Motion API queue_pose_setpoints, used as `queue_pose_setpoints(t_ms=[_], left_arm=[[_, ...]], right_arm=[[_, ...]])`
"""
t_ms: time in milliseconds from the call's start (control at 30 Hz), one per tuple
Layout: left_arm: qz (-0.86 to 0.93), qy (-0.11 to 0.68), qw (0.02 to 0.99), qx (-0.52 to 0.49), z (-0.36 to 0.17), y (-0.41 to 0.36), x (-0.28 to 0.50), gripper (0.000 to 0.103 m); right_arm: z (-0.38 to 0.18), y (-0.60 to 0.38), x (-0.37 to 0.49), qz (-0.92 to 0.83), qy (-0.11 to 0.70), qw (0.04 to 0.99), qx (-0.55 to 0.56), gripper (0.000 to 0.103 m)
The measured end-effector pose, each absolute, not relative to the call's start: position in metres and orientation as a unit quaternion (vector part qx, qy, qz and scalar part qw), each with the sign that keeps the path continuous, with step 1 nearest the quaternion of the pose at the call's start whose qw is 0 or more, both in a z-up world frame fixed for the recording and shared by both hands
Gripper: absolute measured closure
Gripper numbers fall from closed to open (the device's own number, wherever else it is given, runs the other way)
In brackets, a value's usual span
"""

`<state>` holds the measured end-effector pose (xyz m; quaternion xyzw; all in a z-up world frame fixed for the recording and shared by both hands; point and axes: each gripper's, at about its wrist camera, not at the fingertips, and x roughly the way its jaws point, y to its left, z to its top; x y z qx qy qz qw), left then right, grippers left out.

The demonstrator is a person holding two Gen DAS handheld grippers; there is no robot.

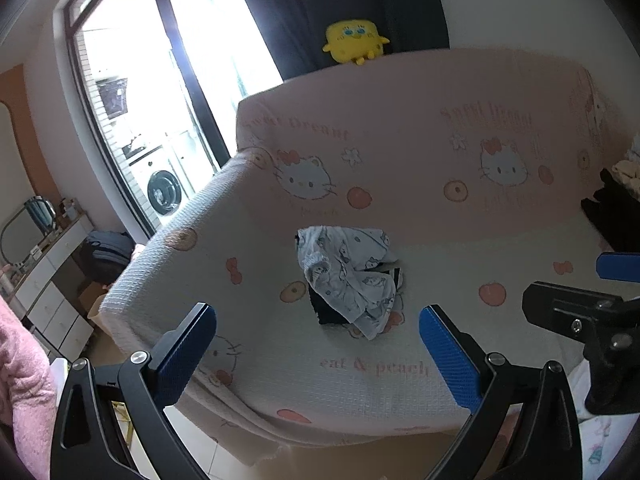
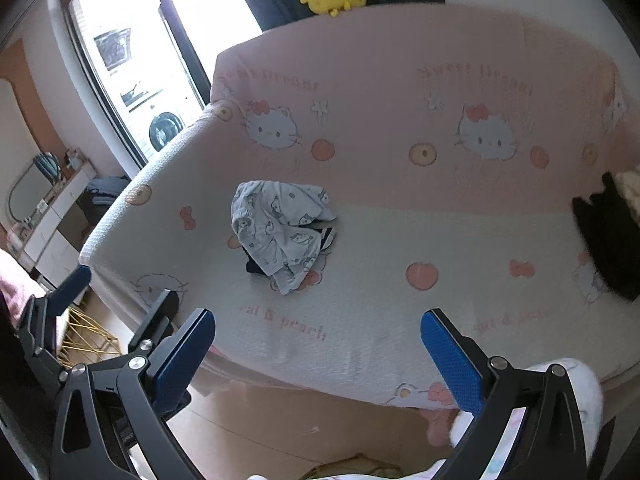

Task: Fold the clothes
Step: 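Move both grippers toward the white printed pajama pants on the bed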

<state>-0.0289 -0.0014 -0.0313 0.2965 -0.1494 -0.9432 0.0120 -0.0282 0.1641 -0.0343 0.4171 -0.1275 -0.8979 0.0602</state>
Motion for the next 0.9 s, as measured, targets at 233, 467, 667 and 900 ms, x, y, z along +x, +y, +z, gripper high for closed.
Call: queue_pose_setpoints(t_ms=[233,467,667,900], left_arm=[[-0.935,-0.132,-0.002,0.329,-0.053,-0.013,-0.051,0.000],[-0.928,-0.119,0.002,0.353,-0.073,-0.028,-0.077,0.000],[-0.921,-0.120,0.002,0.370,-0.087,-0.038,-0.095,0.000],[-0.923,-0.123,0.005,0.365,-0.089,-0.046,-0.112,0.000]], right_arm=[[-0.058,0.171,-0.049,-0.878,-0.188,0.056,0.437,0.000],[-0.083,0.165,-0.072,-0.862,-0.211,0.057,0.457,0.000],[-0.094,0.159,-0.099,-0.851,-0.231,0.072,0.465,0.000],[-0.093,0.148,-0.136,-0.875,-0.143,0.108,0.450,0.001]])
